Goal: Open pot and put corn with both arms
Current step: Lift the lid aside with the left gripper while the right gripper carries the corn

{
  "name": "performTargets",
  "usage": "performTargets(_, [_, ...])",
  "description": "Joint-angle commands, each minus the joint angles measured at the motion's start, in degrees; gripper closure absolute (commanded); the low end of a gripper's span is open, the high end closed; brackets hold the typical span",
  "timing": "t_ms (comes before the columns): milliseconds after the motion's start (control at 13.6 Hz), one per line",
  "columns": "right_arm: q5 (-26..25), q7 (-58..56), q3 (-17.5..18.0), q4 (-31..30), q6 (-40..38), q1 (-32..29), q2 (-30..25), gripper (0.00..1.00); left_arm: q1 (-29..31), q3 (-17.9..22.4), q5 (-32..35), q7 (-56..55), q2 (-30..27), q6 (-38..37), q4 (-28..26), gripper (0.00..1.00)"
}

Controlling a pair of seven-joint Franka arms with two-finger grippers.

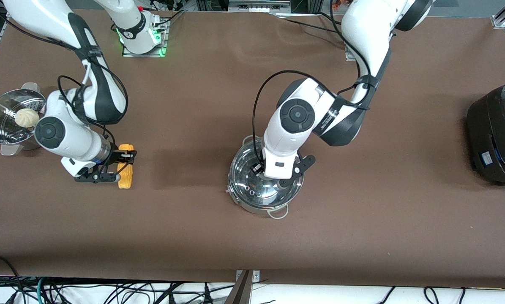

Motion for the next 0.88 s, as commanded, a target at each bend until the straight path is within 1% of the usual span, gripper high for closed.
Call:
performTargets(0, [2.2,2.7,0.6,8.6,-11.1,1.6,0.5,0.94,1.6,0.4,-1.1,2.7,-4.0,-4.3,0.1,1.0])
performTargets(74, [4.5,5.8,1.8,12.1,-14.0,3.0,0.8,0.94,2.6,0.4,-1.1,6.2,-5.2,-6.1,0.1,1.0])
performTargets(147, [6.3,9.2,2.1,14.4,-15.5,4.4,1.3,0.94,3.8,0.7,-1.2,10.0,-6.8,-8.5,-0.4,1.0])
performTargets(294, [8.1,15.5,2.3,17.0,-14.9,8.6,2.5,0.94,8.3,0.5,-1.0,18.7,-9.1,-12.6,-1.1,1.0])
performTargets(441, [8.3,21.1,2.4,21.6,-13.5,12.6,5.7,0.94,10.1,1.0,-0.3,27.6,-11.7,-19.7,-4.0,1.0])
performTargets(515, [9.2,22.3,2.5,24.4,-12.0,14.7,7.8,0.94,11.5,1.0,0.3,29.4,-13.8,-21.4,-6.8,1.0])
performTargets(588, [10.3,23.6,2.7,27.0,-10.4,17.4,9.8,0.94,13.1,0.8,1.7,31.9,-16.8,-22.1,-11.0,1.0])
performTargets(662, [10.3,24.5,2.8,28.7,-7.5,19.2,11.7,0.94,14.7,0.8,2.6,36.7,-19.8,-21.9,-15.5,1.0])
performTargets(809, [10.1,24.6,2.8,29.6,2.5,23.3,15.2,0.93,19.2,0.7,2.7,44.1,-23.6,-21.4,-22.1,1.0])
